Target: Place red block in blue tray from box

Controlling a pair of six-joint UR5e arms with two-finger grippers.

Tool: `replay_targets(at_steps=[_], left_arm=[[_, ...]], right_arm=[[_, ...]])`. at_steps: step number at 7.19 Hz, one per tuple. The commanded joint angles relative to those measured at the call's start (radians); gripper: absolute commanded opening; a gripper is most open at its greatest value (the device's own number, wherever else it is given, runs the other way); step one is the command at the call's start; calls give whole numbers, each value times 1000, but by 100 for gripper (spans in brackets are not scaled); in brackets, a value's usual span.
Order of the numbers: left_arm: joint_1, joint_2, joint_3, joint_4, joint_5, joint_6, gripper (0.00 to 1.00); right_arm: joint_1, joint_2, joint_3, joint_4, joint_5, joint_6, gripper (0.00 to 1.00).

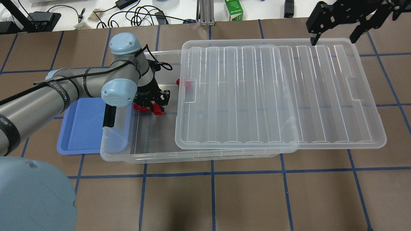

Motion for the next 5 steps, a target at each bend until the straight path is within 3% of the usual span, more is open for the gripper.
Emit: replay_targets(at_steps=[1, 3, 5], left_arm=[[3, 60, 78, -138, 14, 0, 0], [17, 104, 279, -404, 20, 4, 0], [105, 123, 437, -564, 96, 42, 0]], right_arm=[[34, 17, -1, -5, -4, 63, 100], [34, 17, 3, -18, -2, 54, 100], [34, 18, 2, -18, -2, 52, 100]])
